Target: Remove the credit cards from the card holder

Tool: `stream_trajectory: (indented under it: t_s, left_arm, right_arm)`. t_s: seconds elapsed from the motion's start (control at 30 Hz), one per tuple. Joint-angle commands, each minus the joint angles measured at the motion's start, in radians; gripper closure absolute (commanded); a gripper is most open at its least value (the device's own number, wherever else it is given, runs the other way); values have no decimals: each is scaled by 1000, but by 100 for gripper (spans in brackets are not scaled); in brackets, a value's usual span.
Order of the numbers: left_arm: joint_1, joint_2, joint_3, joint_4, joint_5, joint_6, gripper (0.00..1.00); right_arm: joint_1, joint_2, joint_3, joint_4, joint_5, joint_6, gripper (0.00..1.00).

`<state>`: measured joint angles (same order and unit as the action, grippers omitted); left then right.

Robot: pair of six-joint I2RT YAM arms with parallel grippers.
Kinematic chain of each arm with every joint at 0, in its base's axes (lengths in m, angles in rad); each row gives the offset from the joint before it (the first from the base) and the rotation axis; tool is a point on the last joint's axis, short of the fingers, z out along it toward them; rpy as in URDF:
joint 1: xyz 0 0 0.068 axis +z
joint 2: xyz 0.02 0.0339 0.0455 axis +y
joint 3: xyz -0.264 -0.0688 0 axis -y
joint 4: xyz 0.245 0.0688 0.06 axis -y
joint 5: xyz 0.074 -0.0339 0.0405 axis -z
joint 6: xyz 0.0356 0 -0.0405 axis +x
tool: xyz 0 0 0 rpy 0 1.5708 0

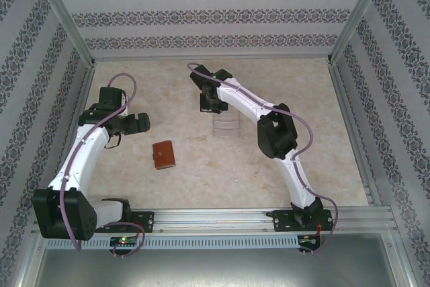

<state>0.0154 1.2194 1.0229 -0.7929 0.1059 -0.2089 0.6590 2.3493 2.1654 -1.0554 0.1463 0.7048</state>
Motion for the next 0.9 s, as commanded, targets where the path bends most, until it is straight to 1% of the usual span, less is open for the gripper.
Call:
stream_trajectory:
  t_s: [0.0, 0.13, 0.27, 0.43, 0.87]
  left_arm:
    - [14, 7, -6, 16, 10, 5, 0]
    - [15, 11, -5, 15, 8, 6, 0]
    - [17, 16, -4, 14, 11, 6, 0]
    - [17, 24, -2, 14, 18, 3, 0]
    - [17, 36, -4, 14, 31, 0, 0]
  right_arm:
    - [3, 45, 81, -41, 42, 4, 100]
    - [-1, 85, 142, -52, 34, -2, 100]
    - [-4, 101, 157, -46, 26, -7, 99]
    - [-4, 113, 161, -44, 11, -8, 92]
    - [-4, 78, 162, -54, 10, -24, 83]
